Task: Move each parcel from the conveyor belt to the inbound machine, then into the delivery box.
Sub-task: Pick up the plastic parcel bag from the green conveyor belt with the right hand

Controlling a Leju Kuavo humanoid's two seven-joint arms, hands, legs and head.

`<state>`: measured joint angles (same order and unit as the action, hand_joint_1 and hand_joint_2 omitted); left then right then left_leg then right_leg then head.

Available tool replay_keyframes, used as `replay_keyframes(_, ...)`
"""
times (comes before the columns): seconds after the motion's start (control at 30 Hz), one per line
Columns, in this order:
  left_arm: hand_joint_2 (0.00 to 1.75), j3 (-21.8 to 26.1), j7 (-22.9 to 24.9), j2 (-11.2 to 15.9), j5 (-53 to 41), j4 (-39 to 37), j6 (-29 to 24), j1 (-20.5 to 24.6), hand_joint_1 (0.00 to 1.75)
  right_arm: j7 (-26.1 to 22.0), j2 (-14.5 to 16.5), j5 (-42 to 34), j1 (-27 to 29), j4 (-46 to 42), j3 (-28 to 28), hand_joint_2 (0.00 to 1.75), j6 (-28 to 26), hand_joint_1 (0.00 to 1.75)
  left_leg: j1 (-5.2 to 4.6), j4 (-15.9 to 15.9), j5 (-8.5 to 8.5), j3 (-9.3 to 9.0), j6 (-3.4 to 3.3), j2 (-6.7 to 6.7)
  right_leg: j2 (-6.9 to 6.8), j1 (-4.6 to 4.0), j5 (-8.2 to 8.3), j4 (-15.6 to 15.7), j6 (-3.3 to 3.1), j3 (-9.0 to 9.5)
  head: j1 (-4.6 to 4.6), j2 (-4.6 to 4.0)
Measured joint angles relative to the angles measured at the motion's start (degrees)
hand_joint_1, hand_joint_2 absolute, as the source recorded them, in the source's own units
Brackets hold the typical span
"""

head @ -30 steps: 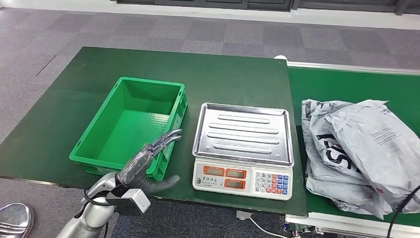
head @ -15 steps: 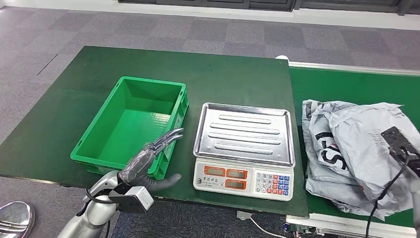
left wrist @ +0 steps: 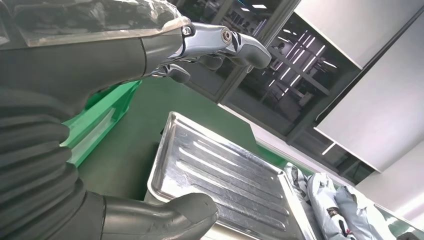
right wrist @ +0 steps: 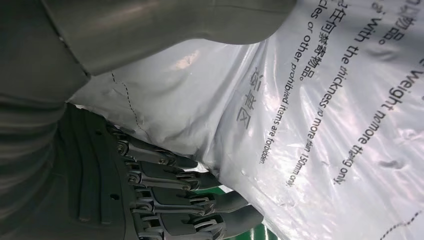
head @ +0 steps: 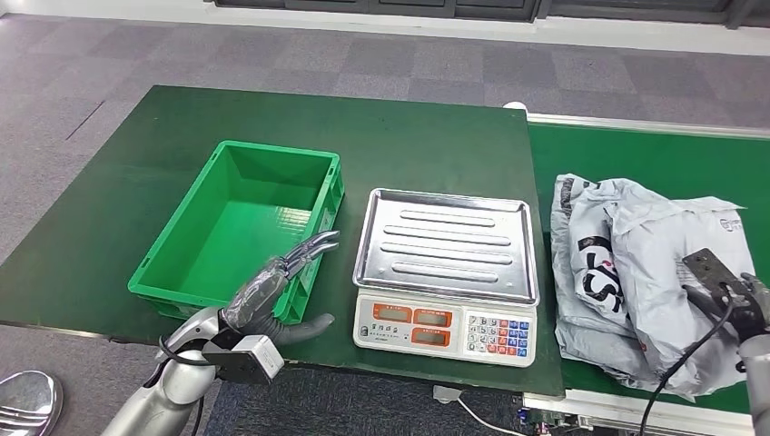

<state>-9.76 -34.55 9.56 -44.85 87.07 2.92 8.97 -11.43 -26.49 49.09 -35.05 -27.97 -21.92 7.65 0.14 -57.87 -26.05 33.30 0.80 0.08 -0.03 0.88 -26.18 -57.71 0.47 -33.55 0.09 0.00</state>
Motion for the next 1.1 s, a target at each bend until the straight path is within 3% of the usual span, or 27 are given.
replay_keyframes(0.03,1.75,-0.1,0.1,-0.1,0.0,0.0,0.1,0.1,0.0,0.7,0.0,0.5,-0.1,0.4,0.3,1.75,-0.1,0.01,0.0,0.0,0.0,-0.01,0.0,0.0,0.0,-0.01,0.0,0.0,0.0,0.01,0.0,0.0)
replay_keyframes(0.17,1.75,-0.4,0.6,-0.6,-0.1,0.0,0.6,0.4,0.0,3.8,0.1,2.8,-0.6,1.6,1.9,1.75,-0.8,1.75,0.01,0.0,0.0,-0.11,0.0,0.01,0.02,-0.02,0.0,0.0,0.0,0.1,0.0,0.0)
replay_keyframes(0.37,1.75,-0.8,1.0,-1.0,-0.7,0.2,0.7,0.3,0.0,5.6,0.1,4.4,-0.7,2.4,3.8,1.75,-4.2,1.75,0.01,0.0,-0.01,-0.14,-0.01,0.01,0.02,-0.02,0.0,0.0,0.0,0.17,0.0,0.0)
replay_keyframes(0.87,1.75,-1.1,1.1,-1.3,-0.9,0.7,1.1,-0.1,0.0,4.8,0.3,3.7,0.1,2.5,4.0,1.75,-11.4,1.75,0.0,0.0,0.0,-0.15,0.0,0.04,0.02,-0.06,0.03,0.0,-0.03,0.15,0.0,0.0)
replay_keyframes(0.93,1.75,-1.1,1.1,-1.4,-1.0,0.9,1.1,-0.2,0.0,4.4,0.4,3.7,0.4,2.2,4.0,1.75,-14.7,1.75,0.0,0.0,0.0,-0.14,0.0,0.03,0.02,-0.05,0.03,0.0,-0.03,0.14,0.0,0.0)
replay_keyframes(1.1,1.75,-1.1,1.2,-1.5,-1.1,1.5,1.1,-0.9,0.0,1.5,1.6,4.3,4.7,-5.0,4.0,1.75,-30.6,1.75,0.01,0.0,0.01,0.01,0.0,-0.09,-0.06,-0.02,0.03,0.0,-0.03,0.07,0.0,0.0)
